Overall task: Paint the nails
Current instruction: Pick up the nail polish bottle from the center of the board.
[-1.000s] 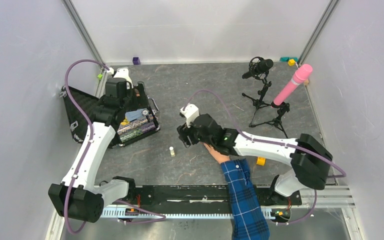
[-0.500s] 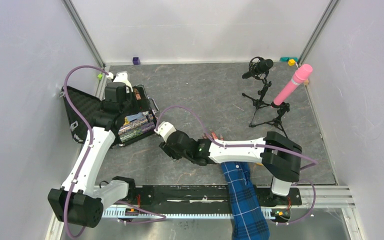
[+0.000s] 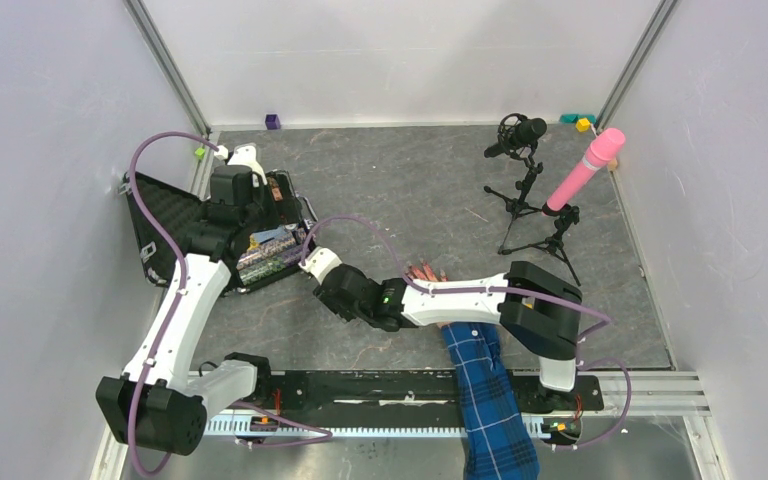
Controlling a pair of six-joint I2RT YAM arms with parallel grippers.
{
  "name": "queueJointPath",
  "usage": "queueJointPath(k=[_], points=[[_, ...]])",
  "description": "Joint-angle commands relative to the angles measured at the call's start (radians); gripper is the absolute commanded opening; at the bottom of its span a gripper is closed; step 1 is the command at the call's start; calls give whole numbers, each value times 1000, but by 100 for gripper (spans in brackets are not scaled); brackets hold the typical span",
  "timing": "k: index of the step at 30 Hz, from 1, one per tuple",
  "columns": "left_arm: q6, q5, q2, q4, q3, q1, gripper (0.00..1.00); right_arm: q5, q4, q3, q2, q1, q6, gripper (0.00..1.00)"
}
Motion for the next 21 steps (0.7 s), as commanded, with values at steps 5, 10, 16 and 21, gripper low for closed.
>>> queueJointPath(k=[5, 10, 16, 21], points=[[-24, 25, -35, 29, -4, 5, 100, 68, -29, 88, 54, 6, -11, 37], [-18, 38, -43, 29, -6, 5, 100, 103, -46, 81, 27, 6, -14, 4], [13, 27, -68, 39, -25, 4, 100, 136, 2, -39, -141, -20, 7, 0], [73, -4, -95, 45, -33, -29, 100, 66, 11, -118, -259, -126, 49, 0]])
